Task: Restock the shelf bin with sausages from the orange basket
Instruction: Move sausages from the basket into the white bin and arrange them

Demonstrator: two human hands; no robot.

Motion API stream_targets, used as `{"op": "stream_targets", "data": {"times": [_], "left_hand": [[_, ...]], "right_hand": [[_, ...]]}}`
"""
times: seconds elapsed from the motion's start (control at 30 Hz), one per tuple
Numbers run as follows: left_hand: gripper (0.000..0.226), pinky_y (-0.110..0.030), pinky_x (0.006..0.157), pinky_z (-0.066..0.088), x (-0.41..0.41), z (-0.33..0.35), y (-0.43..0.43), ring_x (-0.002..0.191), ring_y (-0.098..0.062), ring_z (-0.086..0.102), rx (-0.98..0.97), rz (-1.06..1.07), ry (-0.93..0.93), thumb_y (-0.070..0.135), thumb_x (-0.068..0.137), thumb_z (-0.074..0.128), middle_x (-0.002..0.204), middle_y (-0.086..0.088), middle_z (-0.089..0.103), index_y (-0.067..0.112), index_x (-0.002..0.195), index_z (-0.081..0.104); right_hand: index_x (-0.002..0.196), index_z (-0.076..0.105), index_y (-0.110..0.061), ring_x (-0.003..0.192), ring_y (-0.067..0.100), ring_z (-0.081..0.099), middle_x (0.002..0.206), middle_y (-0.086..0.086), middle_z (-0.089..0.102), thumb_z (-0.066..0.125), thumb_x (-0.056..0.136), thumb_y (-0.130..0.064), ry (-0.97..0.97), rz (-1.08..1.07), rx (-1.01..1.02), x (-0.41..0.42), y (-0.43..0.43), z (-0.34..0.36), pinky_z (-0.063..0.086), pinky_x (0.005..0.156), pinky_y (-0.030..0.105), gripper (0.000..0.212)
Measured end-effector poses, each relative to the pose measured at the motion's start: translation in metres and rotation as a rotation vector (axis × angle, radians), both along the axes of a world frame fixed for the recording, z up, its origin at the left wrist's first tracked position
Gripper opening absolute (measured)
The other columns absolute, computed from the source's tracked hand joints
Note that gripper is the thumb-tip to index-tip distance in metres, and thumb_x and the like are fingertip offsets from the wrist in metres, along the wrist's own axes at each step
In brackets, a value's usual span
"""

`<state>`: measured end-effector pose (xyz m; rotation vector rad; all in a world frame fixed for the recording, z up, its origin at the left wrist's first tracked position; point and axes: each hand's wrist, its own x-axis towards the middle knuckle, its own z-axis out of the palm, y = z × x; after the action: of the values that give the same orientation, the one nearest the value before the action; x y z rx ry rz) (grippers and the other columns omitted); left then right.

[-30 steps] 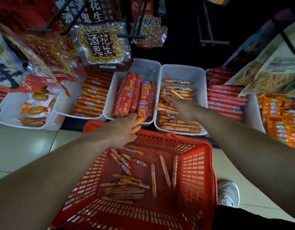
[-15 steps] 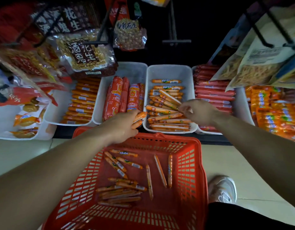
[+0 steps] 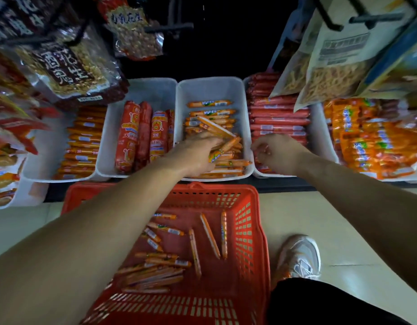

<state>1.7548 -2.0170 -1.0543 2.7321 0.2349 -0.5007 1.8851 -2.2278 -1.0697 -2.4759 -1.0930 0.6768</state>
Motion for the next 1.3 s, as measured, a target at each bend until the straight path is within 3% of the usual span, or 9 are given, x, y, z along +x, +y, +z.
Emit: {"op": "stream_targets", "data": {"times": [0.2,0.43,0.57,0.73,0.83,0.97,1.03,1.1,1.3], "left_hand": [[0.062,-0.035,0.103,0.042,-0.096,0.043,0.018,0.130,-0.023,0.047,0.066,0.130,-0.022,0.035,0.088,0.066,0.143,-0.001,0.046,0.023,0.145,0.045],[0.050,-0.033,0.100,0.043,-0.205,0.065,0.007,0.121,-0.021,0.054,0.031,0.212,0.173,0.039,0.089,0.065,0.132,-0.002,0.056,0.021,0.134,0.054],[0.043,-0.030,0.090,0.047,-0.261,0.038,-0.003,0.113,-0.022,0.061,-0.080,0.318,0.263,0.034,0.091,0.065,0.127,-0.003,0.063,0.019,0.131,0.057],[0.059,-0.034,0.097,0.047,-0.313,-0.026,-0.009,0.119,-0.030,0.060,-0.140,0.381,0.389,0.041,0.087,0.069,0.127,-0.011,0.064,0.020,0.138,0.049],[0.072,-0.040,0.100,0.046,-0.323,-0.061,-0.005,0.123,-0.035,0.056,-0.132,0.414,0.448,0.047,0.082,0.071,0.133,-0.015,0.058,0.018,0.142,0.044],[0.087,-0.046,0.110,0.036,-0.307,-0.102,0.014,0.135,-0.039,0.038,-0.070,0.392,0.429,0.049,0.077,0.072,0.145,-0.013,0.041,0.019,0.148,0.033],[0.097,-0.050,0.115,0.030,-0.297,-0.121,0.024,0.143,-0.039,0.022,-0.024,0.377,0.442,0.046,0.079,0.073,0.157,-0.008,0.023,0.021,0.155,0.017],[0.106,-0.050,0.117,0.026,-0.288,-0.139,0.037,0.147,-0.037,0.012,0.033,0.330,0.404,0.043,0.079,0.076,0.164,-0.002,0.008,0.026,0.157,0.005],[0.140,-0.053,0.122,0.004,-0.247,-0.171,0.067,0.150,-0.030,-0.019,0.137,0.127,0.402,0.056,0.064,0.085,0.165,0.004,-0.018,0.026,0.155,-0.018]], "right_hand": [[0.112,0.069,-0.024,0.108,0.026,0.061,0.116,0.004,0.068,0.054,0.092,-0.027,-0.077,0.211,-0.209,-0.024,0.012,0.045,0.049,0.091,0.037,0.025],[0.105,0.069,-0.018,0.094,0.029,0.065,0.101,0.007,0.068,0.058,0.095,-0.031,-0.059,0.400,-0.358,-0.095,0.030,0.098,0.051,0.081,0.035,0.020],[0.114,0.068,-0.021,0.103,0.029,0.065,0.111,0.007,0.069,0.059,0.094,-0.031,0.003,0.443,-0.388,-0.159,0.030,0.072,0.050,0.085,0.032,0.024],[0.127,0.061,-0.010,0.122,0.033,0.057,0.131,0.017,0.062,0.059,0.096,-0.023,0.165,0.408,-0.452,-0.226,0.018,0.005,0.043,0.093,0.031,0.034],[0.133,0.054,0.000,0.128,0.037,0.052,0.140,0.026,0.053,0.058,0.096,-0.023,0.175,0.232,-0.548,-0.249,0.023,-0.049,0.043,0.100,0.034,0.043],[0.156,-0.005,0.000,0.150,0.045,0.011,0.163,0.028,-0.008,0.068,0.091,-0.043,0.338,-0.228,-0.587,-0.269,0.031,-0.111,0.020,0.121,0.047,0.107],[0.156,-0.014,-0.007,0.150,0.046,0.009,0.164,0.027,-0.004,0.076,0.078,-0.057,0.361,-0.461,-0.499,-0.275,0.037,-0.140,0.016,0.120,0.050,0.130],[0.155,-0.018,-0.009,0.149,0.046,0.011,0.164,0.026,0.003,0.076,0.071,-0.065,0.326,-0.516,-0.480,-0.284,0.046,-0.161,0.016,0.119,0.052,0.138],[0.157,-0.007,-0.012,0.142,0.040,0.025,0.157,0.016,0.022,0.078,0.064,-0.069,0.086,-0.308,-0.411,-0.300,0.062,-0.180,0.034,0.109,0.056,0.139]]}}
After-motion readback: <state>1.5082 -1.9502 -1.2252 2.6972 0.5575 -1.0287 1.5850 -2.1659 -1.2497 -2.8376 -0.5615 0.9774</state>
